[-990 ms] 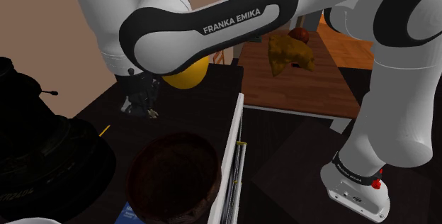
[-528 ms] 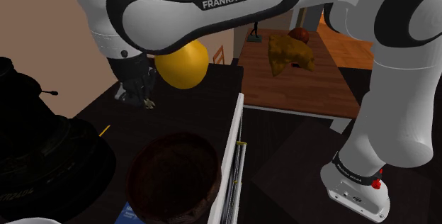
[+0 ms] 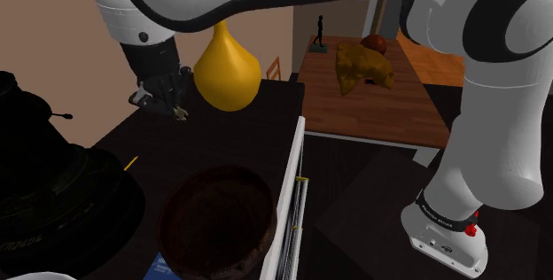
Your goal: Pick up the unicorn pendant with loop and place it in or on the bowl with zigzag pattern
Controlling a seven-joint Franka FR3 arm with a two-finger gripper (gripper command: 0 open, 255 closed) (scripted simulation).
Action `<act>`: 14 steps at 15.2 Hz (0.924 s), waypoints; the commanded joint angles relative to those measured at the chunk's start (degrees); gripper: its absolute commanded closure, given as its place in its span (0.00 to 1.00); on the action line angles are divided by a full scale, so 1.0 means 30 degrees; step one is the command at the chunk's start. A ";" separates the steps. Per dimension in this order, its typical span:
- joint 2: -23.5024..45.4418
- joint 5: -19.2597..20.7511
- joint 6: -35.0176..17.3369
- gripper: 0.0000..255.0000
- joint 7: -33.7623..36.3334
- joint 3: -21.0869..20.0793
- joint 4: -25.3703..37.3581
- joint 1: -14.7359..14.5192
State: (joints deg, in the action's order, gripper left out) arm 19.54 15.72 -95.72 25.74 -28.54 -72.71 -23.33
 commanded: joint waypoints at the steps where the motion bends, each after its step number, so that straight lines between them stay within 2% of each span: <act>1: 0.0136 0.0064 0.0578 1.00 -0.0028 -0.0013 0.0696 -0.0139; 11: 0.1660 0.0823 0.3916 1.00 -0.0283 0.0059 0.5510 -0.1289; 14: -0.0434 0.0024 0.2877 1.00 0.0656 -0.0383 0.2358 -0.0991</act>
State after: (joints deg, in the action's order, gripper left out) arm 20.23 16.54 -86.27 26.75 -29.25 -62.79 -26.46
